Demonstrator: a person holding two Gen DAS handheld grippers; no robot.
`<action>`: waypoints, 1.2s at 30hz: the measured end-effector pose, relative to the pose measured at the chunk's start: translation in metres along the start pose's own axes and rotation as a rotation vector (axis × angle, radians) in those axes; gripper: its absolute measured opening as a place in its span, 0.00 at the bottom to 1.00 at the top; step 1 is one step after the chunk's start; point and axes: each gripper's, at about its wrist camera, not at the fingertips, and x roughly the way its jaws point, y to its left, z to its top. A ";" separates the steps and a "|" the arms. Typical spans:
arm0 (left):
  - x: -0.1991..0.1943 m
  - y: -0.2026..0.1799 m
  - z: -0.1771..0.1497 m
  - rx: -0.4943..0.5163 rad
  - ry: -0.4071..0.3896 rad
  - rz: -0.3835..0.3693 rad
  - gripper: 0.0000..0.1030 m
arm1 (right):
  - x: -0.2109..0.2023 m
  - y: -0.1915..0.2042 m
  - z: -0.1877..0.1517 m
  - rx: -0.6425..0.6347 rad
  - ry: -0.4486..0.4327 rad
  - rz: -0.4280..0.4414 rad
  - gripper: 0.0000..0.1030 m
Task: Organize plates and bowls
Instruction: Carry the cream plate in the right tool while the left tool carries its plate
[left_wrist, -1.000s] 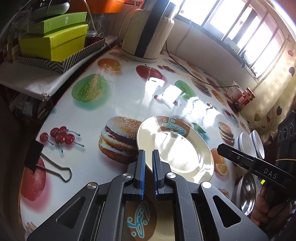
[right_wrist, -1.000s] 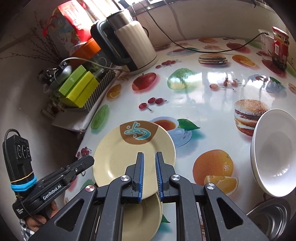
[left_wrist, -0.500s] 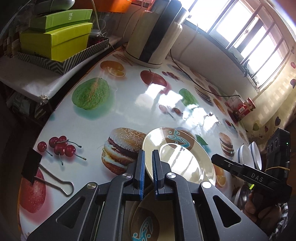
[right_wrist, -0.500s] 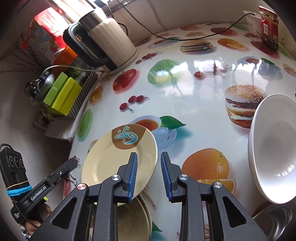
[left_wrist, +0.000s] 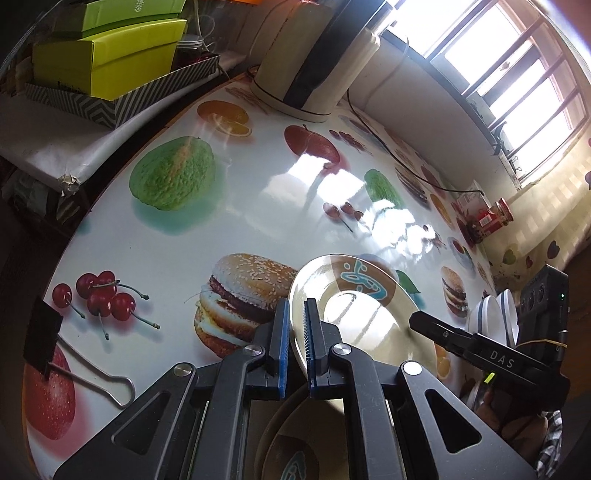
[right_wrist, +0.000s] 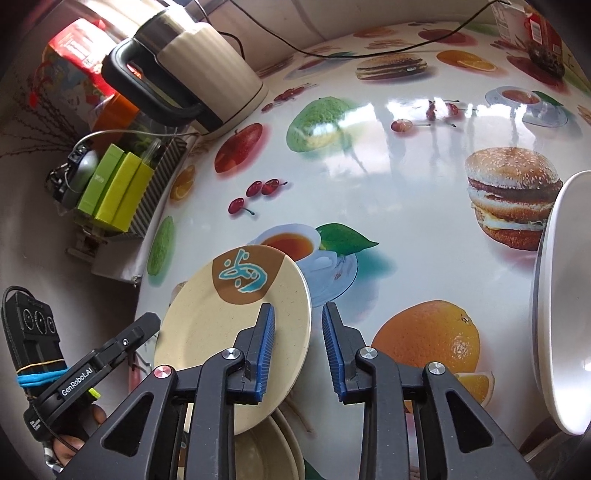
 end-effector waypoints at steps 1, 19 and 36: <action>0.000 -0.001 0.000 0.005 -0.001 0.001 0.07 | 0.001 0.000 0.000 0.001 0.000 0.002 0.19; -0.012 -0.007 -0.003 0.010 -0.031 -0.043 0.07 | -0.015 0.009 -0.002 -0.028 -0.030 0.022 0.13; -0.009 0.016 -0.002 -0.057 -0.023 -0.036 0.07 | -0.018 0.014 -0.011 -0.035 -0.025 0.006 0.13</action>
